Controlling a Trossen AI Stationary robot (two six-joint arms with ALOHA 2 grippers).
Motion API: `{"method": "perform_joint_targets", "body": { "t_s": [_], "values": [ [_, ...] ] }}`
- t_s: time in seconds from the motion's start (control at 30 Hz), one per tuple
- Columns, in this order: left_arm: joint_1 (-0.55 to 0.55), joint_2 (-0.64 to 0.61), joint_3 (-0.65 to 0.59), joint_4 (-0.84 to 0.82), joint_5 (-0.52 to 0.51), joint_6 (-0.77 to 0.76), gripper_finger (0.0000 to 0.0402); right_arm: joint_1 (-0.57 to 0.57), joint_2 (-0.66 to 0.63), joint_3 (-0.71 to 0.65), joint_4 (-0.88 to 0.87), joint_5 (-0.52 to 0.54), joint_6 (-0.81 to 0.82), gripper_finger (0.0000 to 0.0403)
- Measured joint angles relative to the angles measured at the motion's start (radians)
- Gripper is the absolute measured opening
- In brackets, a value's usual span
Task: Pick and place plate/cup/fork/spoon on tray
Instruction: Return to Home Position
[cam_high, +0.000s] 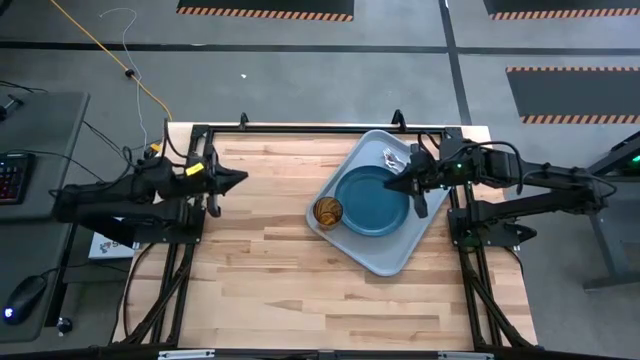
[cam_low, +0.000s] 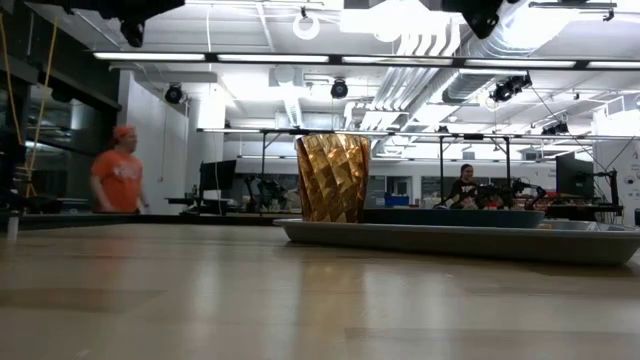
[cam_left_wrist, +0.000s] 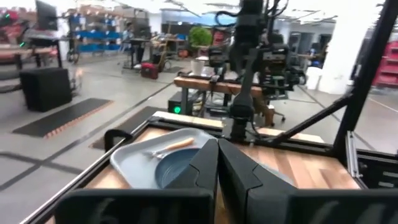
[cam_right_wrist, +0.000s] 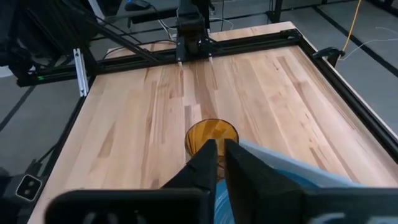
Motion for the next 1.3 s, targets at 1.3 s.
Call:
{"method": "perform_joint_targets", "body": {
  "t_s": [1.3],
  "values": [
    [-0.199, -0.384, -0.489, 0.116, 0.003, -0.093, 0.0000, 0.000, -0.120, 0.000, -0.100, 0.052, 0.126, 0.0000]
  ]
}}
